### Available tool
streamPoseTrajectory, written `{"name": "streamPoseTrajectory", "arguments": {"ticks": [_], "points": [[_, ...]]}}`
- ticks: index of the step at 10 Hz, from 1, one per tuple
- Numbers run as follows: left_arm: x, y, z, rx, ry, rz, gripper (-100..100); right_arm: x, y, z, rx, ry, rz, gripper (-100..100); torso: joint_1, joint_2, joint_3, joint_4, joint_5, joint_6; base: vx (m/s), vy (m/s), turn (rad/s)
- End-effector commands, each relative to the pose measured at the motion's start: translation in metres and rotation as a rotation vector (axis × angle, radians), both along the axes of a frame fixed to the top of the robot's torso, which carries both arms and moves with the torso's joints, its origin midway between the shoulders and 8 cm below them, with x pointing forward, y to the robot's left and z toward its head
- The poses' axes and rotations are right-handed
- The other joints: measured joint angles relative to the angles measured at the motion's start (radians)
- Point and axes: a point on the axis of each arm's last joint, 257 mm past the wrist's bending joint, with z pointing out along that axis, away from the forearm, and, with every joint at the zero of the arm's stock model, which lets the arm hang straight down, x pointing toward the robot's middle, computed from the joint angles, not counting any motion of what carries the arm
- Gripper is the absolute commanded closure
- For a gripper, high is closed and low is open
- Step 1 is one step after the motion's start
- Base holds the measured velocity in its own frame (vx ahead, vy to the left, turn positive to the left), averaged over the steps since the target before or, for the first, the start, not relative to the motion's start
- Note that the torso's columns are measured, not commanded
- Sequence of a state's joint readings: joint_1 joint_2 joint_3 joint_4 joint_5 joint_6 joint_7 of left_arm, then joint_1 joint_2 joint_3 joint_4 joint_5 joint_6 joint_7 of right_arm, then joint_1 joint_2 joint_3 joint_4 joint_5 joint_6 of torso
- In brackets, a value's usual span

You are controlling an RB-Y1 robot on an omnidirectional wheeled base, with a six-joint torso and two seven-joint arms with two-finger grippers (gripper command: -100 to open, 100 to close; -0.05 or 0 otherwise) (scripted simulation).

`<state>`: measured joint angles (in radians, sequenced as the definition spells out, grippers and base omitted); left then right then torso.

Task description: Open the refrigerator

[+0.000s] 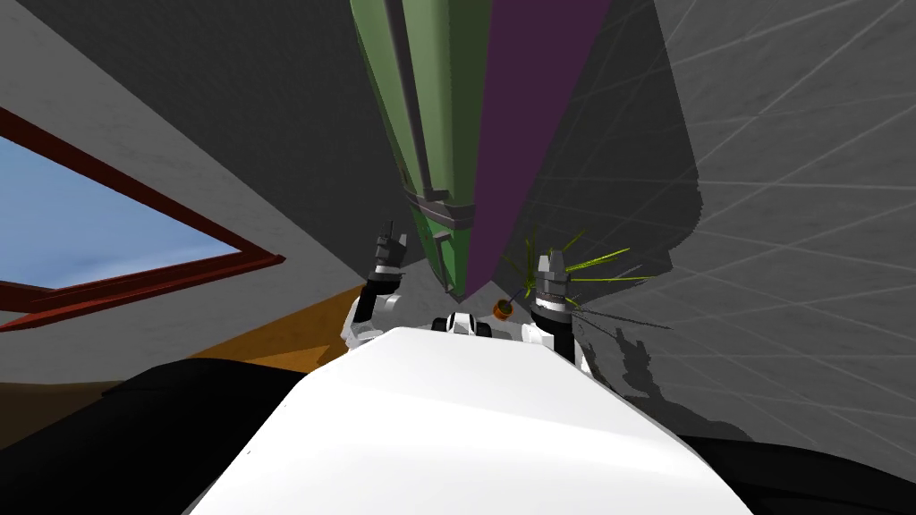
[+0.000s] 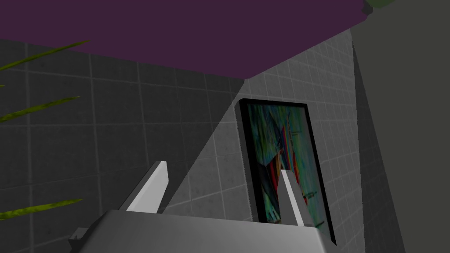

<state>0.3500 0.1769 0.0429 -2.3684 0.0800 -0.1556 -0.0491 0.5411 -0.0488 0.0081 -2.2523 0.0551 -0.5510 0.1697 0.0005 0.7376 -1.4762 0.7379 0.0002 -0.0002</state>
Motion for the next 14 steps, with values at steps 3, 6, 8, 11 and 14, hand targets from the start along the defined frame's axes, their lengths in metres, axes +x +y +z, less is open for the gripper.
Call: {"name": "streamPoseTrajectory", "arguments": {"ticks": [3,6,8,11,14], "points": [[0.016,0.0,0.002,0.013,0.055,0.008,-100,0.0,0.0,0.0,0.0,0.0,0.0,0,0.0,0.001,0.0,0.0,0.0,0.0,0.061,-0.064,0.099],[0.027,0.001,0.005,0.024,0.087,0.014,-100,0.0,0.0,0.0,0.0,0.0,0.0,0,0.0,0.001,0.0,0.0,0.0,0.001,0.066,-0.074,0.14],[0.034,0.002,0.005,0.029,0.113,0.018,-100,0.0,0.0,0.0,0.0,0.0,0.0,0,0.001,0.002,0.001,0.0,0.0,0.0,0.04,-0.055,0.099],[0.041,0.003,0.003,0.033,0.144,0.024,-100,0.0,0.0,0.0,0.0,0.0,0.0,0,-0.002,0.0,0.0,0.0,0.0,0.0,0.044,-0.067,0.092],[0.052,0.006,0.005,0.039,0.182,0.033,-100,0.0,0.0,0.0,0.0,0.0,0.0,0,0.0,0.0,0.0,0.0,0.0,0.0,0.051,-0.063,0.129]]}}
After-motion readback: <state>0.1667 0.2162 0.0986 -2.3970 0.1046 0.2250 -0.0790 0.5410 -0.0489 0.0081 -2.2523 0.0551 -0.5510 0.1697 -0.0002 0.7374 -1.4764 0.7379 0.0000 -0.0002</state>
